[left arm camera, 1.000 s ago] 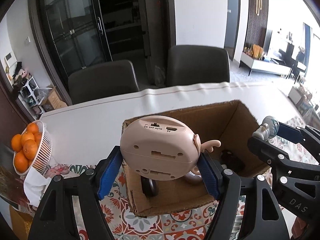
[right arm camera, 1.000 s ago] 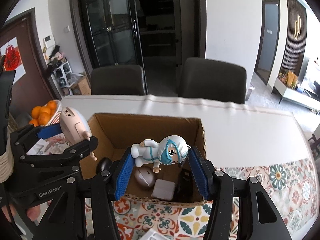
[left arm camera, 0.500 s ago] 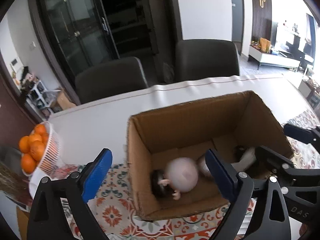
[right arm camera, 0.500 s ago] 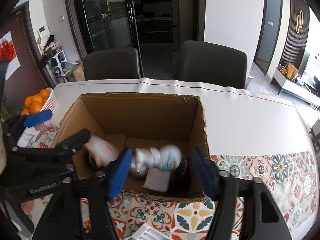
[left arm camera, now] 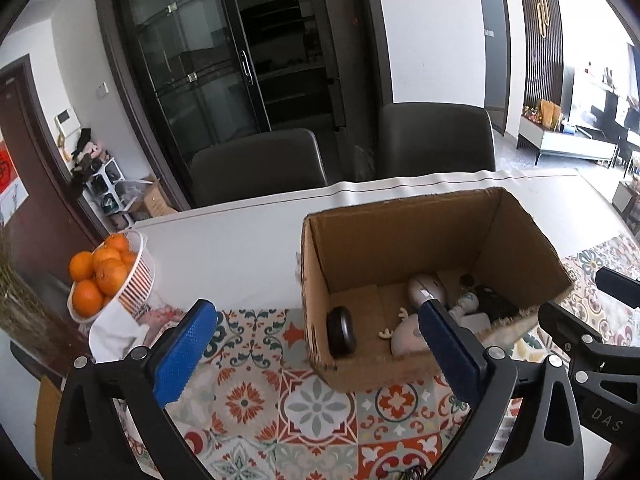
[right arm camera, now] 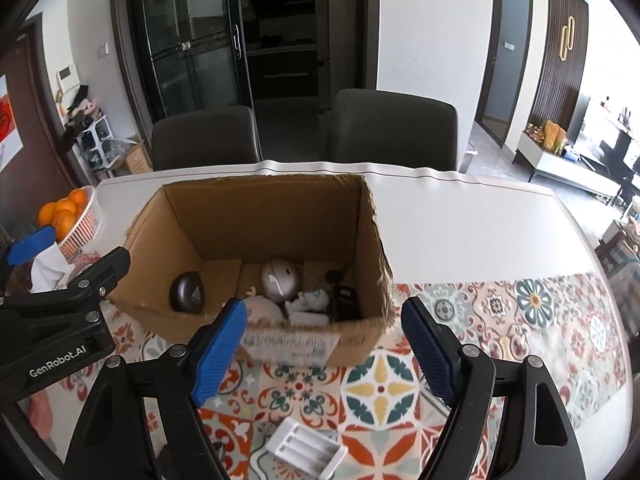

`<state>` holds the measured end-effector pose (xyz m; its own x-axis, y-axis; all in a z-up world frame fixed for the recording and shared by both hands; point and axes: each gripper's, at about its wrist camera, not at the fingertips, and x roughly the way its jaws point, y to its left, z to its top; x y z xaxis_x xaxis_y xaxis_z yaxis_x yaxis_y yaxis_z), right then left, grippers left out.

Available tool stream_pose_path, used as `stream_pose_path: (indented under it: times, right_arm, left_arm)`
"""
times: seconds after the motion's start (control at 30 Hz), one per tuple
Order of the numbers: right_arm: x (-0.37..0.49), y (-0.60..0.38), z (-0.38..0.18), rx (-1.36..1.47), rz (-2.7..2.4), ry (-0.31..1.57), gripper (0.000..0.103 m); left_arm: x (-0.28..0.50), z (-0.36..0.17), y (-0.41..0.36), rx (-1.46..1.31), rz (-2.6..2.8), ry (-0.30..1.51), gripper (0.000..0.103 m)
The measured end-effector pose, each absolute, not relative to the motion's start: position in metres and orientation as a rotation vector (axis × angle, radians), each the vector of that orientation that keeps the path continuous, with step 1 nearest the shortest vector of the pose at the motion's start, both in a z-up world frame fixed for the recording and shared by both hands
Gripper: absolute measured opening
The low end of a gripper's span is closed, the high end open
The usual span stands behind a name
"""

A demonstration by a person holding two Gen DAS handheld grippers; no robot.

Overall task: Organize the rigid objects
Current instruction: 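Withdraw both tools from the box toward the remaining items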

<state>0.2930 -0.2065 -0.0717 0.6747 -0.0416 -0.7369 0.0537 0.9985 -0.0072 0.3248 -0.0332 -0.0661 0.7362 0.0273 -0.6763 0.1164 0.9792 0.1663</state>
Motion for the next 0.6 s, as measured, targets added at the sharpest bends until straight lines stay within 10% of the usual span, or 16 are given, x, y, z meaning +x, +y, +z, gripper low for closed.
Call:
stream_pose_path:
  times: [0.6]
  right_arm:
    - [0.239,-0.197,-0.1,0.066,-0.082,0.871,0.084]
  left_arm:
    - [0.283,-0.101,-0.023,0.226,-0.07,0.829,0.102]
